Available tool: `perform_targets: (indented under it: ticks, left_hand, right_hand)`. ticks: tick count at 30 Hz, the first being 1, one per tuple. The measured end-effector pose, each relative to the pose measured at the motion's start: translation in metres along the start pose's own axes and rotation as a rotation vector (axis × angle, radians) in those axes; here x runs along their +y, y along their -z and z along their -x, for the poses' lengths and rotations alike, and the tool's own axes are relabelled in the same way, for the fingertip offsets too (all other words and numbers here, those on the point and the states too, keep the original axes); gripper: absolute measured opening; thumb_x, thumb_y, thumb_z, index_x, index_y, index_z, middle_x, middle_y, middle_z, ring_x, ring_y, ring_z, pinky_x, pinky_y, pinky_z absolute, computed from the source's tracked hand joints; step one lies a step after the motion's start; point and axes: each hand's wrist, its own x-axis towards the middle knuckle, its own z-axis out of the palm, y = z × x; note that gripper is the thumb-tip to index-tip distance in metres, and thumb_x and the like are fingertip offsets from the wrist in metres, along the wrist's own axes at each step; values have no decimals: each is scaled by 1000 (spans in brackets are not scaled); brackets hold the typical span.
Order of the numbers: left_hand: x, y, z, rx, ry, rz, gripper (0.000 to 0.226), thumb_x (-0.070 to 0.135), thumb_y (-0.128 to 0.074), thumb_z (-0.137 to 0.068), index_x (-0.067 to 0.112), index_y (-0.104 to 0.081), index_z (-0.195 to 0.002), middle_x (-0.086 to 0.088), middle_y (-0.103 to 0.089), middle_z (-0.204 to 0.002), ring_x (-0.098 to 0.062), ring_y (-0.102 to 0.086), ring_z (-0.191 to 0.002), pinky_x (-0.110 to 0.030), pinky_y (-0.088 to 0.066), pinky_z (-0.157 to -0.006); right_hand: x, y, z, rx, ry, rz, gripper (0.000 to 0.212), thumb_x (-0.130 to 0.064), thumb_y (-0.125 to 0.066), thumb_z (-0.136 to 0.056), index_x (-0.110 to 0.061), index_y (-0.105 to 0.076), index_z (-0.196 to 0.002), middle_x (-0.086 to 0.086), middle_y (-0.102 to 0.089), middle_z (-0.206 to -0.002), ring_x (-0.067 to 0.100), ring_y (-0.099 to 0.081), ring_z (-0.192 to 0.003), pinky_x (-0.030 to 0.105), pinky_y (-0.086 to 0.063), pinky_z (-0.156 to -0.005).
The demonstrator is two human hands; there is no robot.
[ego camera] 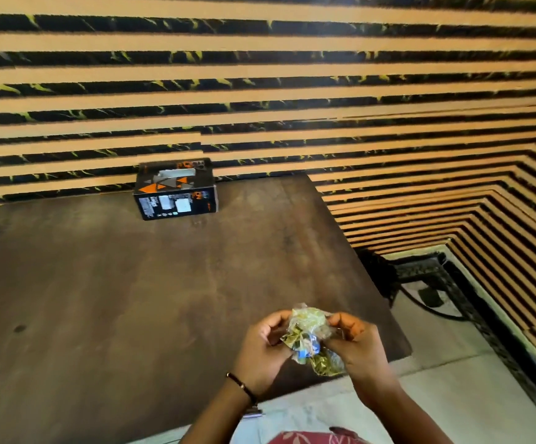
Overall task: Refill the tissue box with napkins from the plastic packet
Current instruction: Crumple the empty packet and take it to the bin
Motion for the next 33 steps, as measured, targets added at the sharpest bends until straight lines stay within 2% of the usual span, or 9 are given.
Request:
perform_targets:
  ticks: [4, 6, 8, 12, 15, 18, 25, 29, 33]
  left_hand:
    - [1, -79, 12, -105, 72, 27, 41, -14, -65, -72, 20, -64, -94, 16, -74, -81, -3, -67, -81, -14, -51, -68]
    - [2, -133, 21, -134, 80, 7, 37, 1, -73, -63, 24, -64, -91, 19, -73, -81, 1, -66, -82, -14, -50, -74]
    - [-1, -170, 30, -150, 78, -1, 39, 20, -72, -52, 26, -67, -91, 17, -74, -85, -2, -66, -86, -20, -52, -80]
    - [0, -239, 28, -178, 123, -1, 30, 7, -73, -61, 27, -72, -83, 12, -74, -81, -8, -65, -81, -26, -56, -73]
    - [12, -280, 25, -220, 187, 34, 38, -18, -61, -73, 18, -67, -85, 11, -73, -72, -3, -66, -70, -19, -55, -60]
    - [13, -306, 13, -240, 253, 51, 35, -15, -60, -77, 19, -68, -83, 10, -73, -71, -6, -67, -66, -21, -56, -58]
    - [7, -356, -46, -268, 329, 145, 33, -11, -56, -80, 19, -70, -82, 5, -74, -73, -10, -69, -67, -24, -57, -55]
    - [-1, -391, -101, -297, 293, 106, 27, -8, -61, -78, 18, -68, -84, 5, -73, -75, -7, -69, -67, -21, -55, -54]
    - [4, -413, -156, -303, 199, 36, 24, -8, -65, -76, 13, -66, -86, -9, -68, -89, -10, -66, -73, -20, -54, -56]
  right_hand:
    - [22, 79, 25, 64, -1, -60, 26, 21, -59, -70, -4, -69, -69, 22, -71, -78, 28, -65, -69, 40, -54, -67]
    - [35, 131, 42, 78, -13, -86, 21, 16, -62, -69, -4, -69, -70, 18, -69, -74, 26, -63, -67, 36, -53, -63]
    - [39, 171, 59, 15, -33, -159, 13, -5, -72, -63, -6, -70, -76, 16, -68, -74, 26, -62, -68, 33, -50, -61]
    - [40, 256, 91, -205, -108, -418, 57, -36, -80, -59, -8, -67, -107, 14, -71, -102, 26, -66, -91, 29, -54, -73]
    - [45, 301, 103, -248, -105, -562, 53, -20, -69, -74, -4, -56, -123, 22, -59, -126, 35, -57, -113, 39, -50, -93]
    - [49, 323, 101, -239, -51, -554, 49, -7, -62, -80, -6, -53, -127, 21, -56, -131, 37, -53, -118, 40, -49, -95]
    - [51, 374, 54, -290, -60, -717, 74, -16, -77, -70, -1, -43, -133, 19, -55, -131, 33, -54, -118, 39, -47, -96]
    - [48, 400, -7, -101, -71, -593, 69, -20, -83, -63, 6, -50, -119, 25, -60, -113, 36, -58, -101, 42, -53, -86]
    - [36, 415, -71, 66, -132, -432, 63, -19, -84, -59, 9, -53, -107, 26, -63, -100, 35, -60, -89, 41, -53, -77]
